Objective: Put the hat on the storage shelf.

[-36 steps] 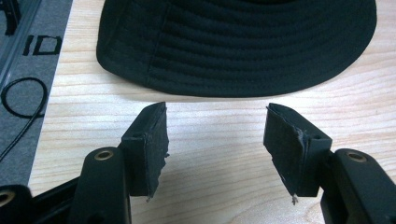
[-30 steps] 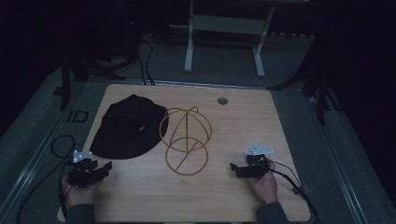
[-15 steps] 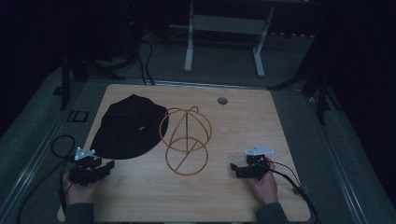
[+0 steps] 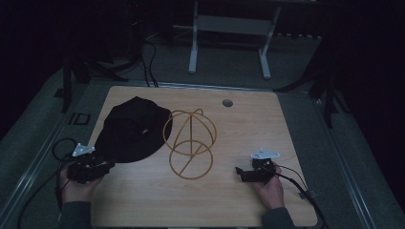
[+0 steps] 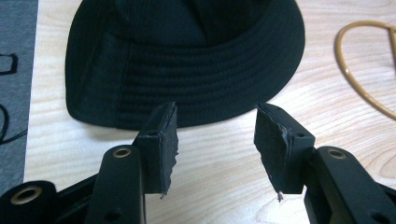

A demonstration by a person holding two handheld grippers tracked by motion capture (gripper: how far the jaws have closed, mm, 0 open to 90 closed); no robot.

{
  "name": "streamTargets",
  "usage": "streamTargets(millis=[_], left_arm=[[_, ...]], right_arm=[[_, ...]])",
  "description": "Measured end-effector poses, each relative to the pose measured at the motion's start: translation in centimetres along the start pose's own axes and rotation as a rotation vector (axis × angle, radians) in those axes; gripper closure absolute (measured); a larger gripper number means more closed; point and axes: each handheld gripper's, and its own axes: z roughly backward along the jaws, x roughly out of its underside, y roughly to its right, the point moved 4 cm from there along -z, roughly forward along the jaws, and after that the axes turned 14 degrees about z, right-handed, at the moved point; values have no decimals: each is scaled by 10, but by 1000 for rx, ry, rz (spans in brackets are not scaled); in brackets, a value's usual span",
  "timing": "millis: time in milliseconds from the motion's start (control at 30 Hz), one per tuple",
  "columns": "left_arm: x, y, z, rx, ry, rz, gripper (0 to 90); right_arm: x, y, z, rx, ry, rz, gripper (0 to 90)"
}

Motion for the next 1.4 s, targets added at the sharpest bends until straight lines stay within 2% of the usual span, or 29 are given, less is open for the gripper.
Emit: streamTargets(millis=[67, 133, 200, 300, 567, 833, 1233, 1400], left_arm=[[-4, -1, 1, 15, -8, -4, 511], [-11, -2, 0, 19, -30, -22, 514], [-11, -2, 0, 19, -30, -22, 516], [-19, -1, -2, 18, -48, -44, 519], [-30, -1, -5, -2, -72, -71, 539], [-43, 2, -8, -27, -97, -109, 524], [-59, -3, -8, -55, -127, -135, 492], [-66, -5, -6, -57, -127, -127, 478]], right_arm=[[0, 0, 0, 0, 0, -1, 115], [0, 0, 0, 0, 0, -1, 115], [0, 0, 0, 0, 0, -1, 115], [0, 0, 0, 0, 0, 0, 115], [0, 0, 0, 0, 0, -2, 115], [0, 0, 0, -1, 1, 1, 116], [0, 0, 0, -2, 1, 2, 116], [0, 0, 0, -3, 1, 2, 116]])
